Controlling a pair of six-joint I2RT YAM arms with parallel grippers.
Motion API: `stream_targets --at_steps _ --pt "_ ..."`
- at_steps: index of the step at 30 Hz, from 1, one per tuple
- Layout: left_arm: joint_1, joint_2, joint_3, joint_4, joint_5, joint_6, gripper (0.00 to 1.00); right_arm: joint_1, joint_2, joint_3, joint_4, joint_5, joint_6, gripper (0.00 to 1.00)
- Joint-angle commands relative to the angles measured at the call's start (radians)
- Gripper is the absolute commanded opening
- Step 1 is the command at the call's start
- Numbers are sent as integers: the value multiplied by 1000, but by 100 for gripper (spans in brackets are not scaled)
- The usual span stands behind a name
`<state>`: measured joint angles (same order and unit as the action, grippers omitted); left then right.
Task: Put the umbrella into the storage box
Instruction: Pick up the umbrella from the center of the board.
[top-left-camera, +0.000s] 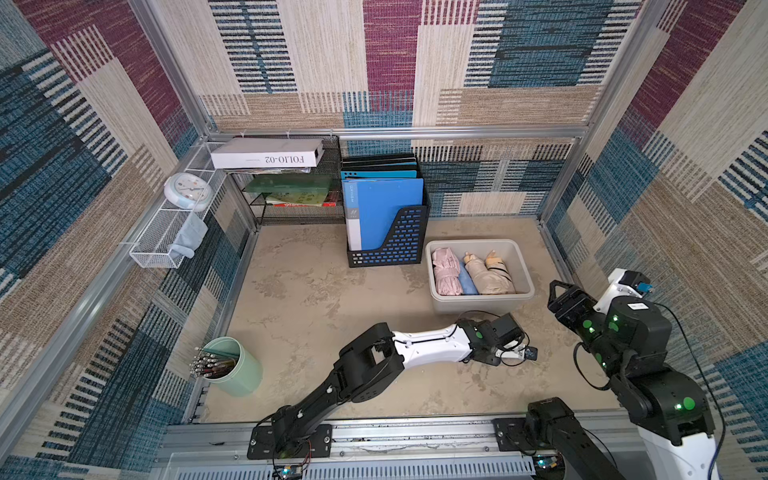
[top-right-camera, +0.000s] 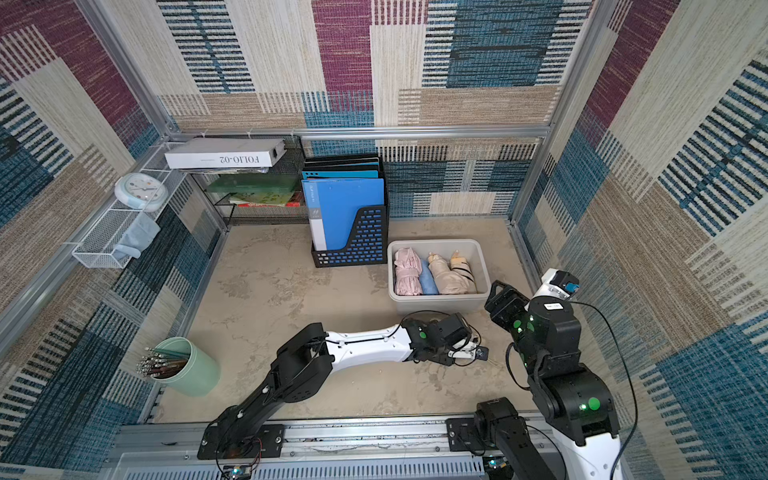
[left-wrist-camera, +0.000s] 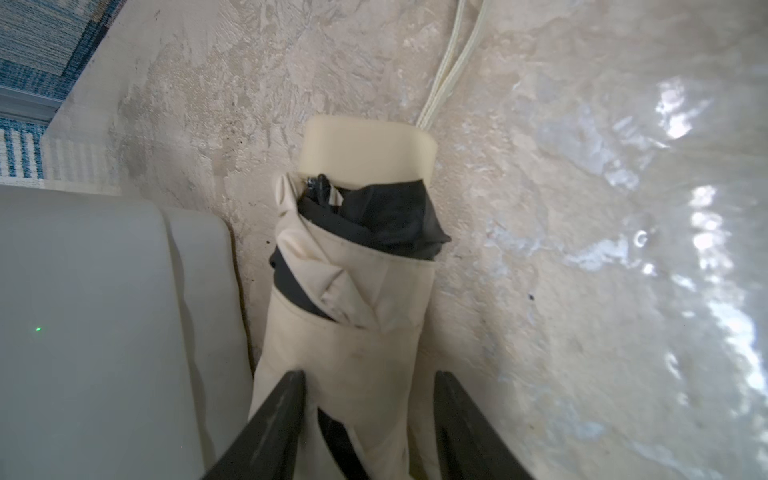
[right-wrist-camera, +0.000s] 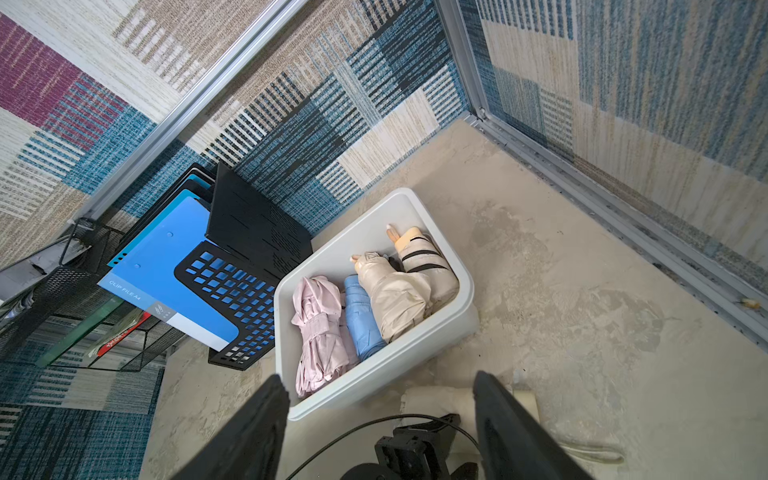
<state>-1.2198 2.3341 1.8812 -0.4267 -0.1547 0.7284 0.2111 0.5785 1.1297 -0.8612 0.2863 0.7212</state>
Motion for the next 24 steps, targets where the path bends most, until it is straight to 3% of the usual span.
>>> stream_targets --at_steps 1,8,17,19,24 --pt "-4 -39 -49 -176 62 -52 51 1 -1 -5 27 -2 15 75" --pt "-9 -168 -181 -98 16 -89 63 1 -2 -22 40 5 16 75" --pt "-3 -129 -183 -52 -49 -52 70 1 -6 -21 27 7 18 75" --pt "-3 -129 -196 -12 -84 -46 76 1 -5 -21 24 7 15 75" --pt "-3 -173 -261 100 -128 -35 79 1 -3 -26 27 5 14 75"
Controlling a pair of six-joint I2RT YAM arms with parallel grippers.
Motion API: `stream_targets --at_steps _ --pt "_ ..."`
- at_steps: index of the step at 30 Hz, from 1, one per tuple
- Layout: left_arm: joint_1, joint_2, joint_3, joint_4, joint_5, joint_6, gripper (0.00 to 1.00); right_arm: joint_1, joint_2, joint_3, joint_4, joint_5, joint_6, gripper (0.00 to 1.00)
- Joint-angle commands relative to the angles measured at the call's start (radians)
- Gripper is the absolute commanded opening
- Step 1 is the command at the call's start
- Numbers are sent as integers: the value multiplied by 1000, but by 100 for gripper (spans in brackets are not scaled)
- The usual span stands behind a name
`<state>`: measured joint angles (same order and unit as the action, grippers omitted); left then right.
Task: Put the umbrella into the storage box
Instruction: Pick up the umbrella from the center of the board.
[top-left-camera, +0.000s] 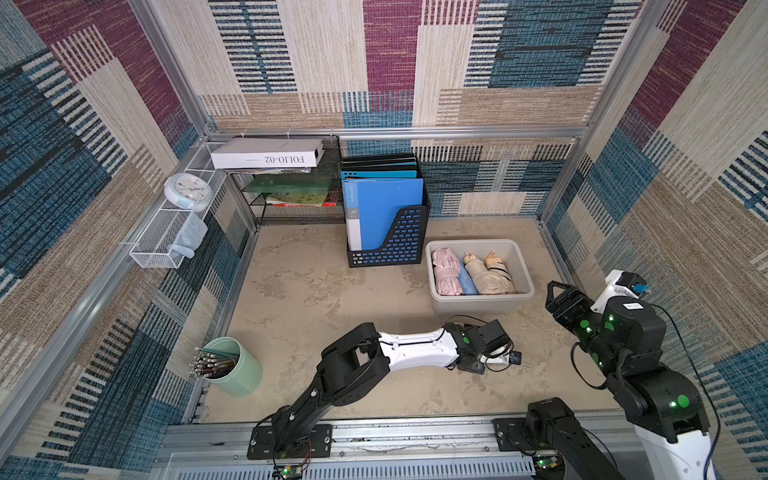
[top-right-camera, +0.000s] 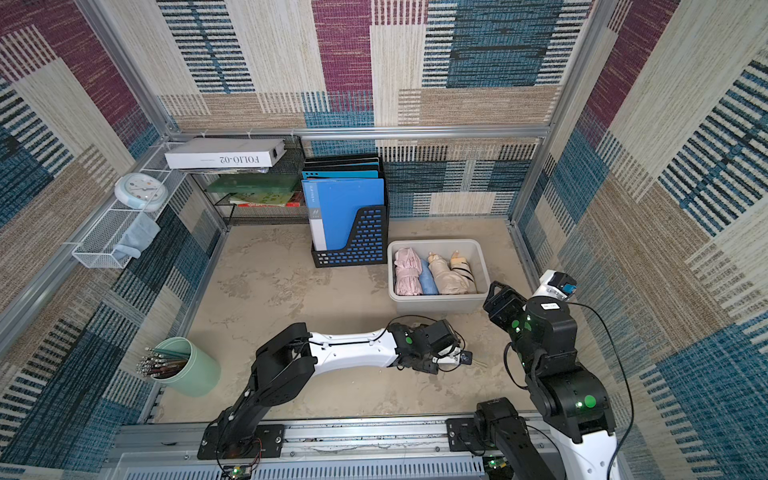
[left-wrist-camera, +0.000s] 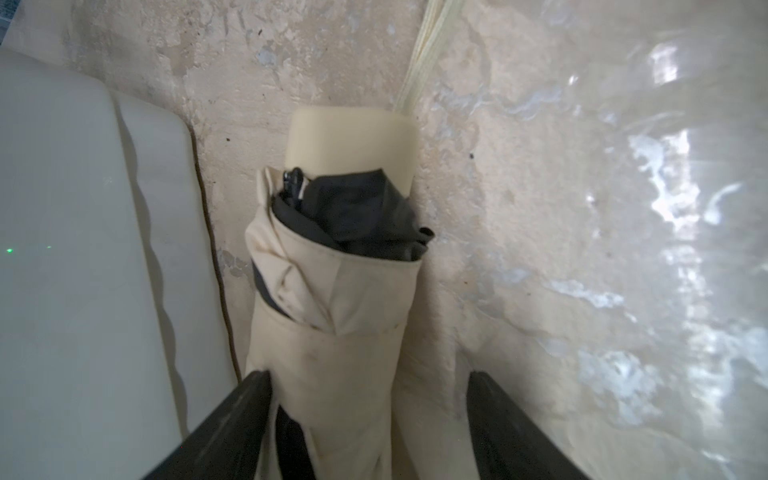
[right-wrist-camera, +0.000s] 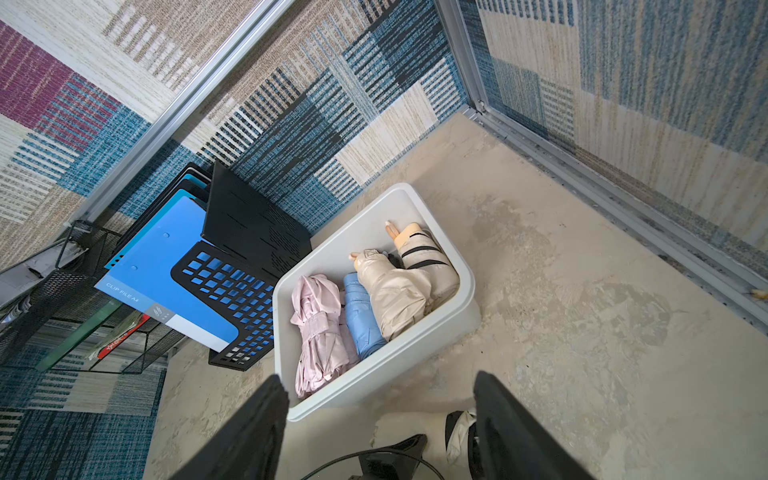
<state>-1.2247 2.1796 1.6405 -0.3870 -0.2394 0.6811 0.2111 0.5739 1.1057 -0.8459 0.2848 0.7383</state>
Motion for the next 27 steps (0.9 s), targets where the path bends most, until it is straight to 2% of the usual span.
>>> stream_targets --at_steps 1,9,14,19,27 --pt "2 -17 -26 71 -58 21 79 1 3 -5 15 5 -3 75" --pt "4 -31 -81 145 -107 75 79 1 9 -21 26 -1 -1 75" --pt "14 -3 -62 106 -108 87 78 1 15 -25 33 -4 -6 75" --pt "27 37 -18 8 -79 69 68 1 24 -30 46 -7 -10 75" --pt "32 30 -12 -71 -32 43 46 1 33 -43 64 -12 -14 75"
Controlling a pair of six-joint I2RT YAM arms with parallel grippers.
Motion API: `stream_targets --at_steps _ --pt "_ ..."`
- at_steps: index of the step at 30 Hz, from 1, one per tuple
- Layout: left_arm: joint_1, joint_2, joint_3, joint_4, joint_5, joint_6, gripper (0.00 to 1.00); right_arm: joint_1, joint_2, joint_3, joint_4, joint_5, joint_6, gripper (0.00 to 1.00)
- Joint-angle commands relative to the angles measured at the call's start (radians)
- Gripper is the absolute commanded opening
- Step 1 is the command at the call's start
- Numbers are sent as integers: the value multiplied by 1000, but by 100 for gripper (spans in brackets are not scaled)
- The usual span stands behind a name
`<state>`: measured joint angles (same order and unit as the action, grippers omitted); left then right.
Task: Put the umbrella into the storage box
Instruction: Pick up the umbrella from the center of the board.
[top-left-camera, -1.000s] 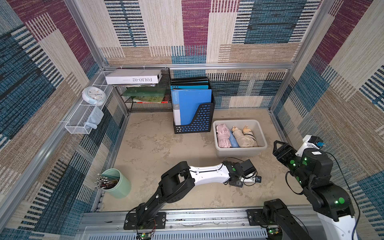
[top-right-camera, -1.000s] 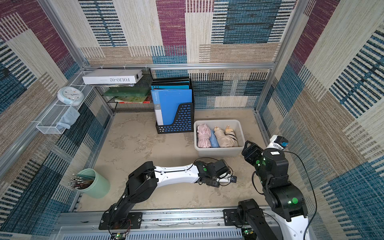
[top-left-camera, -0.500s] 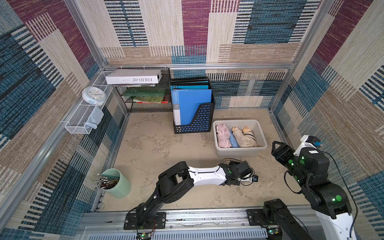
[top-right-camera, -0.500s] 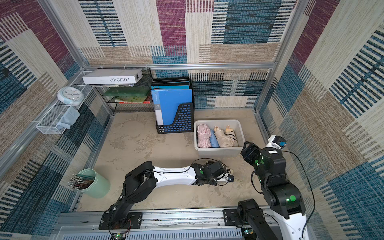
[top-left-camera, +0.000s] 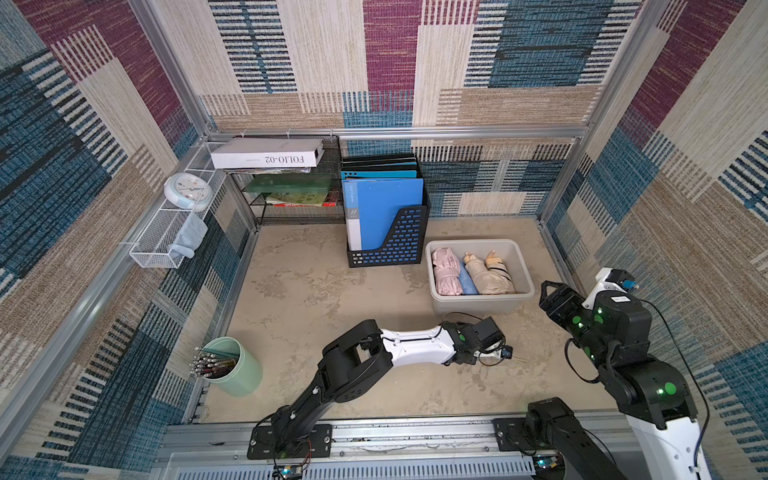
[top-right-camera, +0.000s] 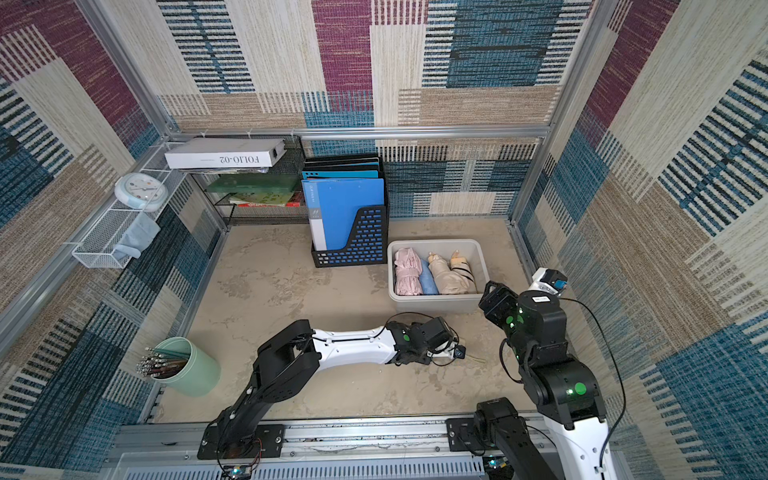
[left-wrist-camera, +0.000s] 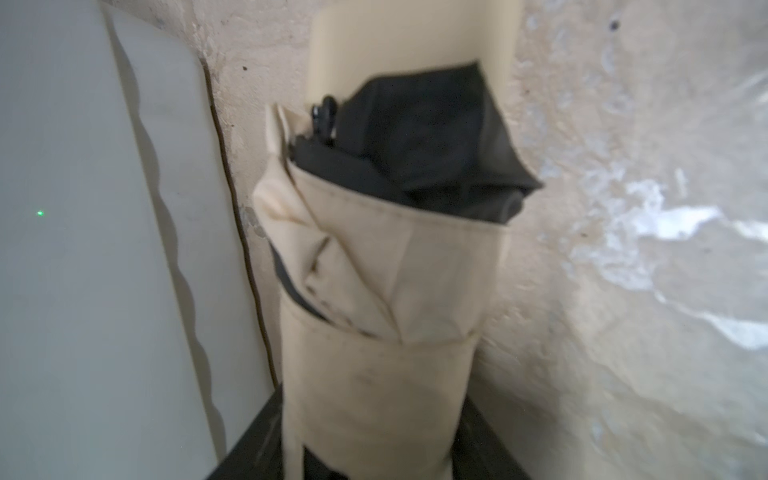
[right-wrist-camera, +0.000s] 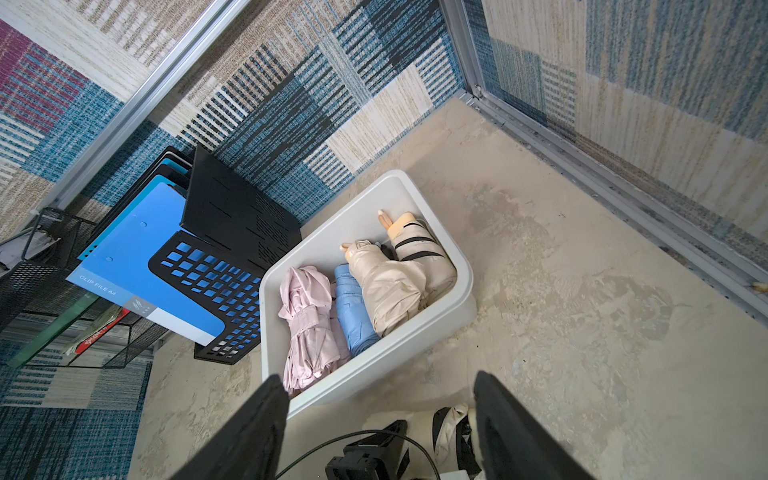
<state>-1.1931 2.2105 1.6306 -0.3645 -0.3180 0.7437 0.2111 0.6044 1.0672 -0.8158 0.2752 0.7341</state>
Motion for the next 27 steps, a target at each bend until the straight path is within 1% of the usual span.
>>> stream_targets --at_steps 1,3,7,11,15,19,22,27 --pt "2 -7 -7 -100 52 -25 42 1 2 -6 37 -5 -10 75" --pt "3 -22 -17 -106 61 -36 36 1 2 -12 41 -7 -10 75" --pt "2 -67 -50 -121 72 -75 19 1 2 -19 46 -9 -8 75" --pt "3 -152 -109 -123 98 -141 9 1 1 -24 56 -8 -15 75" --pt "4 -263 -186 -100 164 -242 6 1 6 -27 70 -18 -22 75" --pt "34 -400 -289 -17 306 -433 5 1 22 -26 86 -44 -43 75" --pt "78 -501 -380 89 413 -588 5 1 38 -20 104 -77 -75 75" --pt "189 -639 -514 287 560 -814 5 1 60 -23 163 -173 -141 76"
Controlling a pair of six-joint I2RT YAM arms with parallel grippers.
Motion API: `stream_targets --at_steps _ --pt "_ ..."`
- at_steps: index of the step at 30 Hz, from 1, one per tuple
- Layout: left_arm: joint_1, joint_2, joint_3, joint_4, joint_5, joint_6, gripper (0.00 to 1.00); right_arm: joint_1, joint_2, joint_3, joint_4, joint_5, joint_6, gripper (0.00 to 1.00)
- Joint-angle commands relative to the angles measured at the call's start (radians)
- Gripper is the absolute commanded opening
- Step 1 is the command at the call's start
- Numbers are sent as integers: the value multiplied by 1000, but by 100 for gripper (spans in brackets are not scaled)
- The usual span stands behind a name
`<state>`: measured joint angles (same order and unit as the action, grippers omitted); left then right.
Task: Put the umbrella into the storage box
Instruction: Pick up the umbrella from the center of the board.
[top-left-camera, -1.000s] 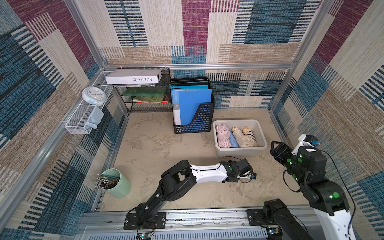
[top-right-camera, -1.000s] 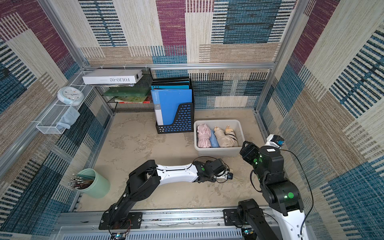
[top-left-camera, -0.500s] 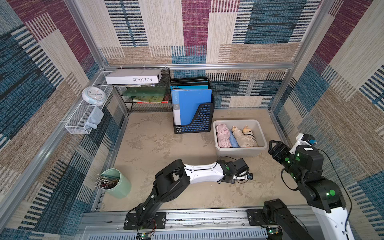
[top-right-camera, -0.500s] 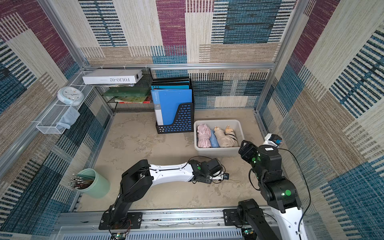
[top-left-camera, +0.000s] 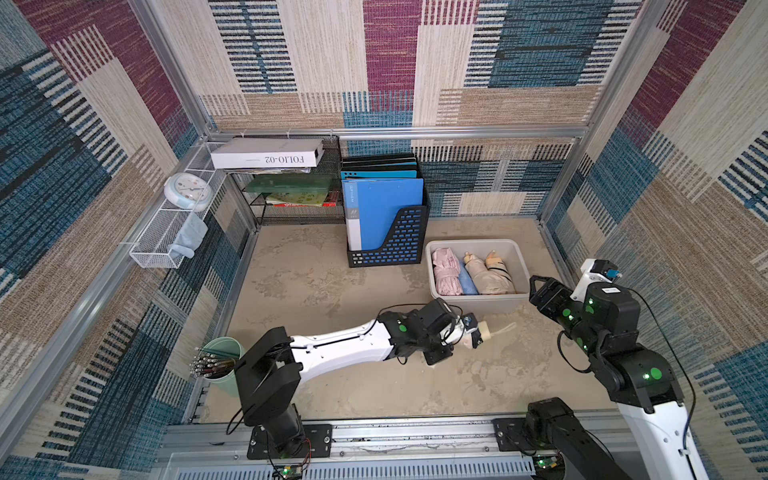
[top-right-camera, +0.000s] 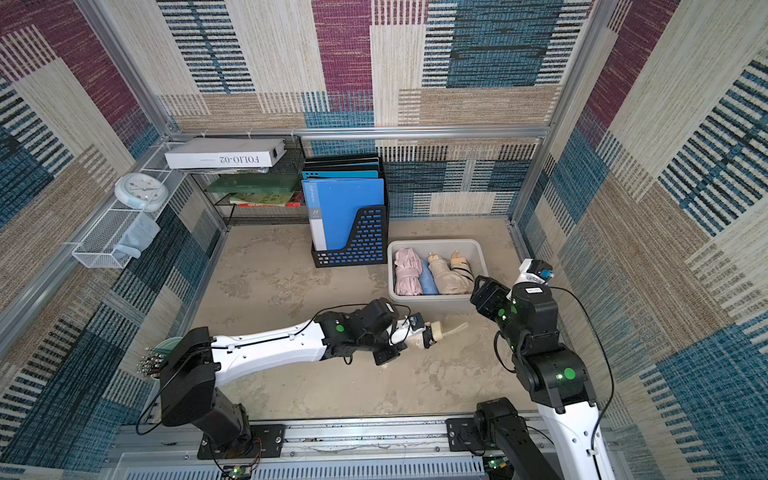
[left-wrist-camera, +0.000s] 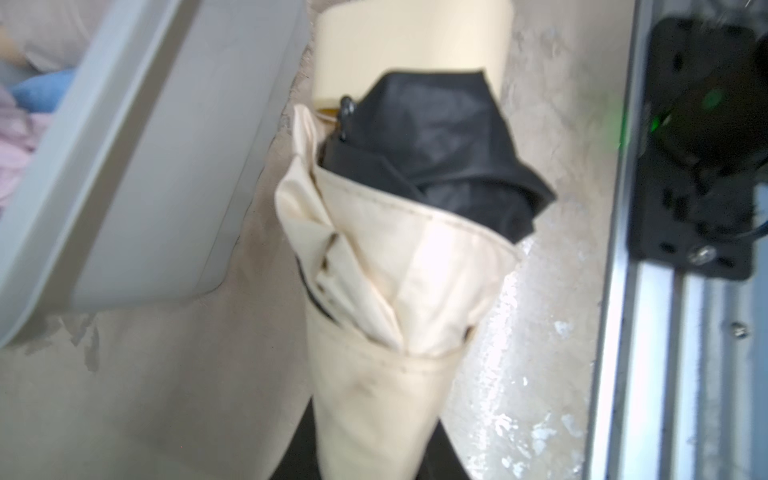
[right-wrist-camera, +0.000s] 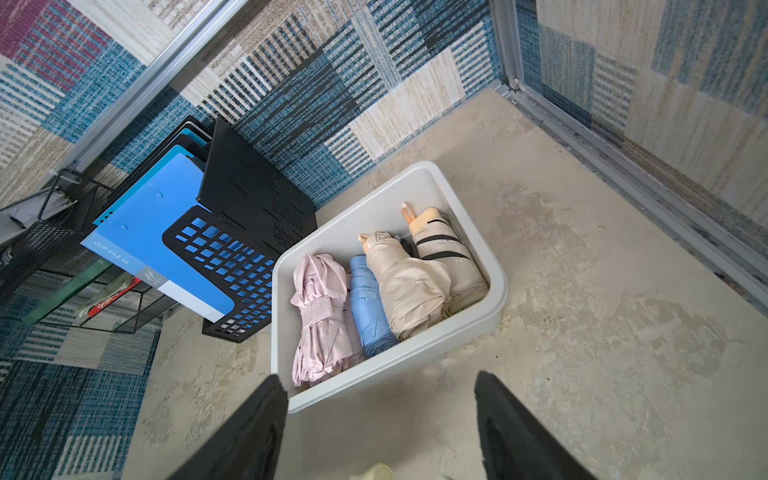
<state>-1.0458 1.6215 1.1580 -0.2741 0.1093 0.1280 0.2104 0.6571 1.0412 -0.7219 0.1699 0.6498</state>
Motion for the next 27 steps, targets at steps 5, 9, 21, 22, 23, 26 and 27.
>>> stream_targets --at_steps 5,9,21,22,23,26,27 --pt "162 -149 -142 392 257 -389 5 1 38 -28 148 -246 -135 79" --pt "228 -188 -192 539 332 -520 6 1 86 -58 209 -474 -148 79" --pt "293 -142 -237 922 451 -806 6 43 137 -192 458 -856 -82 86" --pt "293 -130 -231 942 461 -821 6 49 142 -198 471 -854 -88 87" --pt "292 -123 -225 958 492 -830 6 53 149 -200 472 -843 -96 87" --pt "292 -101 -212 1000 538 -855 6 58 171 -208 498 -822 -112 87" --pt "291 -96 -206 1006 553 -859 6 58 179 -210 513 -820 -110 87"
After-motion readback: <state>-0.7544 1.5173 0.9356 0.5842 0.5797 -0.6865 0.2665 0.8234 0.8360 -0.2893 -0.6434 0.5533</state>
